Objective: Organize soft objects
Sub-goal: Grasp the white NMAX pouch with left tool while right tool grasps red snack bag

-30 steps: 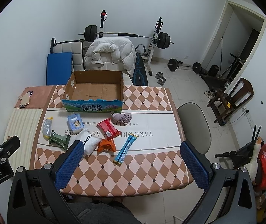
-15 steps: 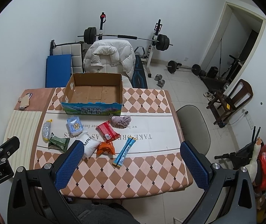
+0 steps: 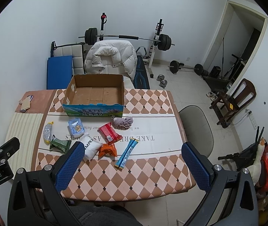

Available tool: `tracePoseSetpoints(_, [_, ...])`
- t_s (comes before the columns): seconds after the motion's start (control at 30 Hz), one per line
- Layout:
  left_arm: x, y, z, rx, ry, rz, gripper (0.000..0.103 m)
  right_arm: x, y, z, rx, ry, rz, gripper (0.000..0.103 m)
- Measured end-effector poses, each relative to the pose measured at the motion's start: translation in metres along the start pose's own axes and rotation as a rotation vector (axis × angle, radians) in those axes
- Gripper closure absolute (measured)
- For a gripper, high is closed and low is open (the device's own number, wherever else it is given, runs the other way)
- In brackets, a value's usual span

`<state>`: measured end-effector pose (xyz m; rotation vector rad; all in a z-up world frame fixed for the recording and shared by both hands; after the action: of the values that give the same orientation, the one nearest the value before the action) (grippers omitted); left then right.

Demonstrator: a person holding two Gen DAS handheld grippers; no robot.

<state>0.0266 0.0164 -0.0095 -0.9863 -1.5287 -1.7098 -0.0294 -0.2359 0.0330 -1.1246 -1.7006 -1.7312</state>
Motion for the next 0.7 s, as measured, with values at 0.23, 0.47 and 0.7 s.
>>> tracePoseSetpoints(0.23, [-0.077, 0.013, 0.014, 0.035, -0.048, 0.165, 0.000, -0.047, 0.001, 0.001, -0.010, 0.003, 0.088, 0.000])
tracePoseSetpoints(0.47, [-0.230, -0.008, 0.019, 0.267, -0.270, 0.520, 0.004, -0.172, -0.023, 0.002, -0.012, 0.000, 0.292, 0.000])
tracePoseSetpoints(0.7, [-0.360, -0.025, -0.018, 0.503, -0.396, 0.761, 0.004, -0.312, -0.066, 0.007, -0.026, 0.017, 0.480, 0.000])
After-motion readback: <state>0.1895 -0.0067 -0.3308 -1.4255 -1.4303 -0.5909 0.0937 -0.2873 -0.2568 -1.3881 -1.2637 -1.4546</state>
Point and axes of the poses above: each gripper's, at about its wrist camera, not at the fingertips, and x roughly against the way its jaws point, z to its left, y to its top, the point moved 3 cm from there along -x, roughly the way its jaws point, and after that the axes turned 6 degrees about -x, right-handed, at the moved point
